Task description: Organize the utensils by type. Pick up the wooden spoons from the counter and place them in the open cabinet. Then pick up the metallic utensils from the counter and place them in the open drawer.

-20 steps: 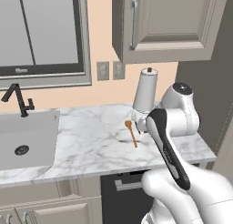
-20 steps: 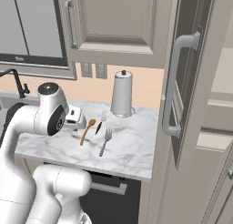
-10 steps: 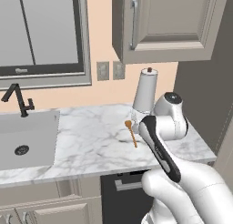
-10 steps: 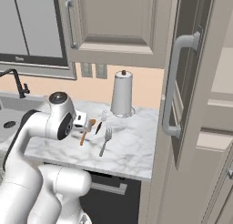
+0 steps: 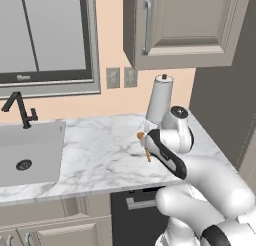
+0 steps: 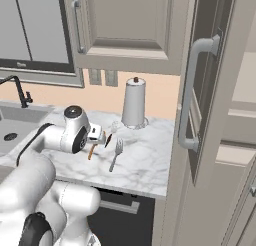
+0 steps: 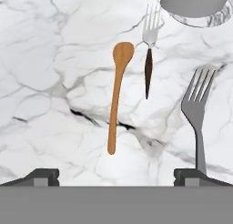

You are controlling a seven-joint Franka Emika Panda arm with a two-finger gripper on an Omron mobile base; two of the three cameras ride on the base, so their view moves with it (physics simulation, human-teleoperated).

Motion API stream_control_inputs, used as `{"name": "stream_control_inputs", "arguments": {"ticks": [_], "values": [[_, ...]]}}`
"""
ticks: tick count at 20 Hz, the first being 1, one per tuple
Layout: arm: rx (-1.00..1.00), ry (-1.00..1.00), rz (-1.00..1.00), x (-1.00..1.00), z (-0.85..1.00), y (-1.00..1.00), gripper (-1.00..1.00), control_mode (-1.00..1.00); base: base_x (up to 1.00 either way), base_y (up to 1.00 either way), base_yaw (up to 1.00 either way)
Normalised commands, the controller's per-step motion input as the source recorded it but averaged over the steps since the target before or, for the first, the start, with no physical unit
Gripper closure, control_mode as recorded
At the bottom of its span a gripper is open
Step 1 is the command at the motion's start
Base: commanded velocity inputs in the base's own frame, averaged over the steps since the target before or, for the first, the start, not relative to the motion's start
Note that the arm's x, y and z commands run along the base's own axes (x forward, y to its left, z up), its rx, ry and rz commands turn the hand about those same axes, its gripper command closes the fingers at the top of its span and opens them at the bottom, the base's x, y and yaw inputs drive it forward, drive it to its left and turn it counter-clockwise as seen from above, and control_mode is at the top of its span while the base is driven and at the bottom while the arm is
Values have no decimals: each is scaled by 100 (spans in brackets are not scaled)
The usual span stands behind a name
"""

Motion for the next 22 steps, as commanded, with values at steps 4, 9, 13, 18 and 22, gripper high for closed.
{"name": "stream_control_inputs", "arguments": {"ticks": [4,9,13,18,22], "values": [[0,18,0,56,-40,4,-100,-100,0,0,0],[0,9,0,58,-21,4,-100,-100,0,0,0],[-1,10,0,51,-31,11,-100,-100,0,0,0],[-5,14,0,17,-61,23,-100,-100,0,0,0],[-5,4,0,16,-47,13,-100,-100,0,0,0]]}}
